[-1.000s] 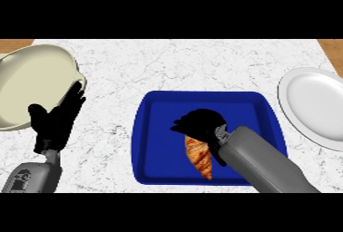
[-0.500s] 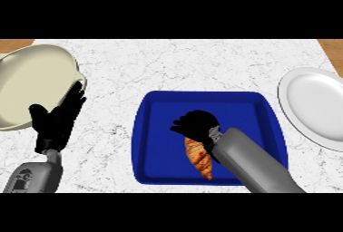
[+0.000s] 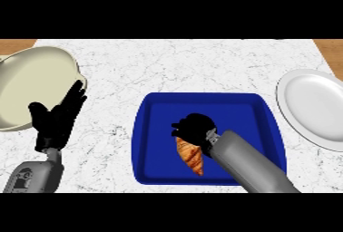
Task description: Pick the croissant from the tray and place it in the plate
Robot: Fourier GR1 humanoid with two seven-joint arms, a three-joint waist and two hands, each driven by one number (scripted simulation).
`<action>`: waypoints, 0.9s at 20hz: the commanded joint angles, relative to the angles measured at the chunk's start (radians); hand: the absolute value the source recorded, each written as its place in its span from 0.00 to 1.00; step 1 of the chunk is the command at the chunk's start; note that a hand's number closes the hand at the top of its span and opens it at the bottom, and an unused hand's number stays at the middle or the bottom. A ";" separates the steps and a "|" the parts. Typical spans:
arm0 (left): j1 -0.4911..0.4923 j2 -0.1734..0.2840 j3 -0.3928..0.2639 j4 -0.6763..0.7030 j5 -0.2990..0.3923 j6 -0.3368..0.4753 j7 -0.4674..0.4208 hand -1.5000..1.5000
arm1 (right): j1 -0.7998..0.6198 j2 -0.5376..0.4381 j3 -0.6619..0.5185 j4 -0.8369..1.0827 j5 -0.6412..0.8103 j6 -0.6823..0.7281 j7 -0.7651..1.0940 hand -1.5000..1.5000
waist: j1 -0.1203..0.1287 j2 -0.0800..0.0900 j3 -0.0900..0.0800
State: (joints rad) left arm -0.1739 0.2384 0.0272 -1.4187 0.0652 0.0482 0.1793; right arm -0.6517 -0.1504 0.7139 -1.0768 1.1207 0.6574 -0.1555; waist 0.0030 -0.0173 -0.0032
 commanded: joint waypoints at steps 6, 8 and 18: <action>-0.035 -0.007 0.019 0.088 -0.018 -0.008 -0.042 0.50 | 0.082 0.066 0.000 -0.017 0.002 0.003 -0.041 1.00 | -0.005 0.019 0.003; 0.003 0.005 0.025 0.005 -0.002 -0.003 0.003 0.50 | 0.252 -0.059 -0.069 -0.199 -0.055 -0.090 -0.048 1.00 | -0.029 0.010 0.004; 0.056 -0.004 0.043 -0.020 -0.002 0.026 0.003 0.50 | 0.606 -0.229 -0.428 -0.604 -0.266 -0.502 -0.182 1.00 | -0.076 0.001 0.005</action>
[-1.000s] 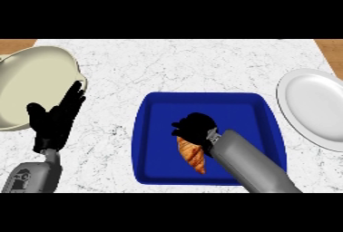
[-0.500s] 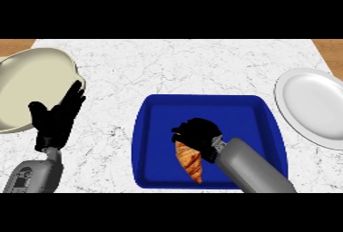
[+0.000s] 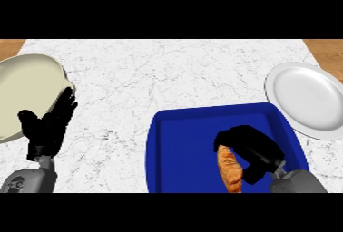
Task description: Pick the croissant from the tray and place it in the plate
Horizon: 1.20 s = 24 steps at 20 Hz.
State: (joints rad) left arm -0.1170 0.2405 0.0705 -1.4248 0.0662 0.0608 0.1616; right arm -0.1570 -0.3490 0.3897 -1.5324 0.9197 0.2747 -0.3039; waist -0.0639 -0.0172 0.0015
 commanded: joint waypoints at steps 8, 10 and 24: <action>-0.023 0.014 0.016 -0.013 0.015 -0.012 0.033 0.50 | 0.239 -0.033 -0.419 -0.465 -0.220 -0.248 0.035 1.00 | 0.014 0.007 -0.002; -0.042 0.014 0.026 0.067 0.015 -0.039 -0.045 0.50 | 0.259 -0.024 -0.497 -0.421 -0.285 -0.250 0.028 1.00 | 0.034 0.016 -0.002; -0.043 -0.073 -0.049 0.018 -0.057 0.002 -0.016 0.50 | -0.032 -0.203 -0.814 0.167 -0.484 -0.157 -0.089 1.00 | 0.069 0.019 -0.001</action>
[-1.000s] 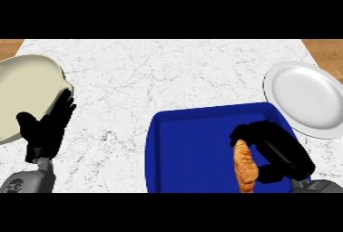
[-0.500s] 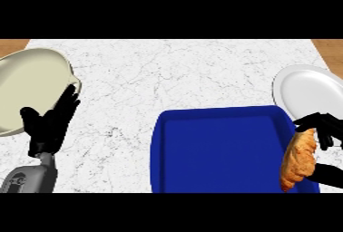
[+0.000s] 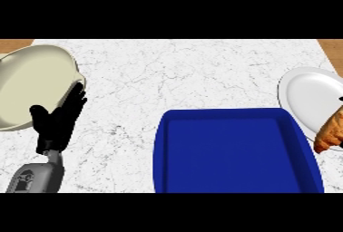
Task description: Pick the croissant from the tray and place it in the plate
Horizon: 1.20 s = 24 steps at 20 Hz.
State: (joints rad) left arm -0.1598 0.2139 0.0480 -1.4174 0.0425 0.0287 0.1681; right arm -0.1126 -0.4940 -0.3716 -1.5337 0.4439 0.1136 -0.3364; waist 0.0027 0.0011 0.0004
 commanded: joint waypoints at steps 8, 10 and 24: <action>-0.054 0.006 0.030 0.043 0.006 -0.019 0.001 0.50 | -0.232 -0.147 0.021 0.668 0.183 -0.126 -0.287 1.00 | 0.023 0.008 0.002; -0.049 -0.001 0.002 0.001 -0.005 -0.021 0.030 0.50 | -0.288 -0.191 0.035 0.767 0.194 -0.070 -0.294 1.00 | 0.025 0.007 0.002; 0.023 -0.001 0.011 -0.010 -0.011 -0.034 -0.001 0.50 | -0.478 -0.250 -0.085 1.054 0.010 0.168 -0.709 0.00 | 0.014 0.001 0.002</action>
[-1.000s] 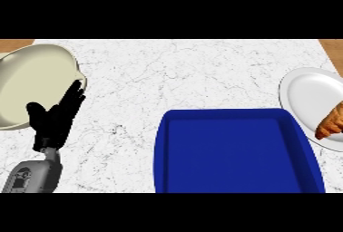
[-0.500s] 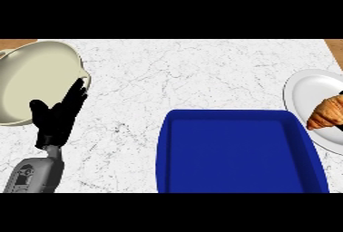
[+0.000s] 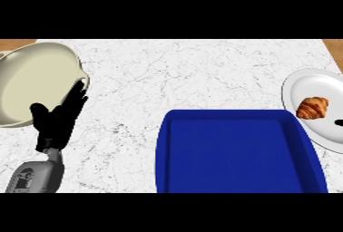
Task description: Pick the croissant from the tray and place it in the plate
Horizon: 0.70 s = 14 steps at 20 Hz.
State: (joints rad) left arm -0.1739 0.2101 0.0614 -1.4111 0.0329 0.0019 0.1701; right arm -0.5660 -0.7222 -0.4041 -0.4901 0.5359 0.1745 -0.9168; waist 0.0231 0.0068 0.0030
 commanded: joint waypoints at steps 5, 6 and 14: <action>-0.015 0.015 0.025 -0.035 0.008 0.014 0.048 0.50 | -0.077 -0.074 -0.099 0.006 -0.207 0.350 -0.036 0.00 | -0.026 -0.013 -0.003; -0.013 -0.010 0.011 0.006 0.000 0.014 0.014 0.50 | -0.074 -0.050 -0.112 0.023 -0.230 0.338 -0.004 0.00 | -0.028 -0.009 -0.003; -0.020 0.001 0.019 0.034 0.000 -0.005 -0.016 0.50 | -0.090 -0.138 -0.098 0.138 -0.314 0.638 0.186 0.00 | -0.019 0.001 -0.001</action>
State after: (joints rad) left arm -0.1630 0.2110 0.0724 -1.4199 0.0337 0.0016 0.1718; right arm -0.6432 -0.8101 -0.4906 -0.4054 0.2642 0.5634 -0.6870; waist 0.0036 0.0011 0.0009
